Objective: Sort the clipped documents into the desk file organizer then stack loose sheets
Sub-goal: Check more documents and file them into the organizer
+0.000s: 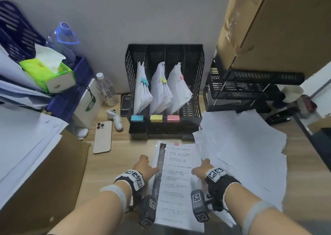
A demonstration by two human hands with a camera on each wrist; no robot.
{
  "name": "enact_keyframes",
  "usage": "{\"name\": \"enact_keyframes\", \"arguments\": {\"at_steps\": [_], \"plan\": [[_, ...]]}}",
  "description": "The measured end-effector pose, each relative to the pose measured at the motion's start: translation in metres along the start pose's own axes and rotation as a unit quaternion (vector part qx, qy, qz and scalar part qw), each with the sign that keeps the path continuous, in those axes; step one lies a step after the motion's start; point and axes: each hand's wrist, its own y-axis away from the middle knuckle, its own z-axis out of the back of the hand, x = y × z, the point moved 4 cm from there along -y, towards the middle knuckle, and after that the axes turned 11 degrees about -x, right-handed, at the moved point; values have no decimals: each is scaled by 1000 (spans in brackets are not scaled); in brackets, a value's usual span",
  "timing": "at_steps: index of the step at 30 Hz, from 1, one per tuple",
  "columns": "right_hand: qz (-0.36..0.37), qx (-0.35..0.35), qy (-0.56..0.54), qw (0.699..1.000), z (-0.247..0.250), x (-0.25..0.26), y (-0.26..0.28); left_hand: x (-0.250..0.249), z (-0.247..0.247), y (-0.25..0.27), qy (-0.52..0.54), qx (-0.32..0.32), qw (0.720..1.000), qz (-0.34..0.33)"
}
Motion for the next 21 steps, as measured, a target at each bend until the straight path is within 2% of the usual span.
{"name": "enact_keyframes", "arguments": {"at_steps": [2, 5, 7, 12, 15, 19, 21], "plan": [[7, 12, -47, 999, -15, -9, -2, 11, -10, 4, 24, -18, 999, 12], [66, -20, -74, 995, -30, -22, -12, 20, -18, 11, 42, -42, 998, 14], [95, -4, -110, 989, -31, -26, -7, 26, -20, 13, 44, -46, 998, 12], [93, -14, -194, 976, -17, -32, 8, 37, -13, 21, 104, -72, 991, 35], [84, -24, -206, 975, -9, -32, 7, 33, -9, 22, 154, -52, 986, 30], [96, -41, -223, 969, 12, -28, 12, 13, -2, 27, 143, 0, 989, -26], [103, -52, -230, 966, 22, -25, 14, 1, 0, 30, 185, 26, 981, -44]]}}
